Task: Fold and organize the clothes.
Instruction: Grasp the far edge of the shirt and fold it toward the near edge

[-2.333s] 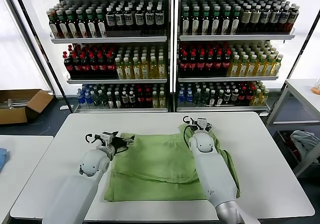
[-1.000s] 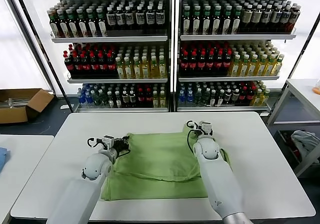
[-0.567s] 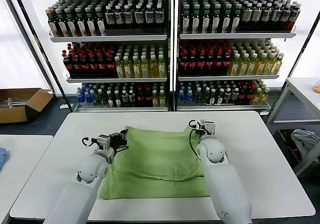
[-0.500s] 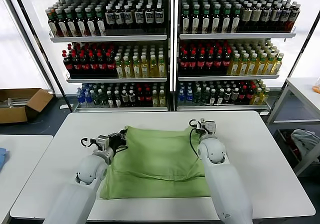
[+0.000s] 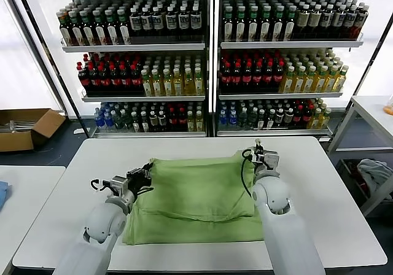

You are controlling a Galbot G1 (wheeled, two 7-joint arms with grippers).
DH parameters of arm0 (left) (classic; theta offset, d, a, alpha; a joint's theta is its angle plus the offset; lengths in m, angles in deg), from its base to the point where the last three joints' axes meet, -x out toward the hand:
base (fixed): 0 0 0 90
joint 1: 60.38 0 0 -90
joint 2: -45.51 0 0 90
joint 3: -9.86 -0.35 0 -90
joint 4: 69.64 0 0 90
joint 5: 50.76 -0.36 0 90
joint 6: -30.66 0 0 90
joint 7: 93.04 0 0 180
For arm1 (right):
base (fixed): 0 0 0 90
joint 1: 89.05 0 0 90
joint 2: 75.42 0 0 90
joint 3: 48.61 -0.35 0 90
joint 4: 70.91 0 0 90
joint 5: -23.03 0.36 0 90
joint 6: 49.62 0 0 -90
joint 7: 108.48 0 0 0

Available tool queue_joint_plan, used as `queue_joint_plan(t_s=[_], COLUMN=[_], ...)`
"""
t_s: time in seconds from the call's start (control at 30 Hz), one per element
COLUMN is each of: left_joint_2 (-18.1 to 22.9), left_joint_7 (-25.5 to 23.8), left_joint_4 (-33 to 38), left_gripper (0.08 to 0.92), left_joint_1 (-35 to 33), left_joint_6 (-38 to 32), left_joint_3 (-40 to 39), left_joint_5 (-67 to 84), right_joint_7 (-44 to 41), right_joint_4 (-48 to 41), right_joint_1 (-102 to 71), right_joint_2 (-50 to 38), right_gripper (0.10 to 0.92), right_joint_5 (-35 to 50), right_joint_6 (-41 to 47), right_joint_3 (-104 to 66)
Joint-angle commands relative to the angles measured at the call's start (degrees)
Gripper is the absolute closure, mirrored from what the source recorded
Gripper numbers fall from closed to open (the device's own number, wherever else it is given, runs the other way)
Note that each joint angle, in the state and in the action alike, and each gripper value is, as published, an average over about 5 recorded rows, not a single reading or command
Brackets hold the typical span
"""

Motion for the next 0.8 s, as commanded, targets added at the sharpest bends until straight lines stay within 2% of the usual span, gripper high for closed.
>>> queue_joint_plan(t_s=[0.03,0.4,0.8], left_joint_2=[0.2,1.98,2.83], left_joint_7=[-0.66,-1.75,-1.99], left_joint_4=[6.47,8.5,10.57], left_gripper=[0.916,0.916,0.916], left_joint_1=[-8.97,-16.48,-20.52], left_joint_6=[-0.58,-1.56,-1.72], left_joint_3=[1.74,2.96,4.45], left_joint_5=[-2.77,-6.24,-8.76], right_joint_7=[0.41,0.25,0.11], right_joint_4=[9.14,11.77,14.21], right_joint_1=[-12.23,-19.87,-23.02], right_joint_2=[-0.3,0.69,-0.03], right_gripper=[0.913,0.913,0.913], right_joint_5=[-0.46,-1.59,-1.31], right_joint_6=[-0.22,-0.53,-0.46], right_joint_3=[-1.25,-2.53,-4.24])
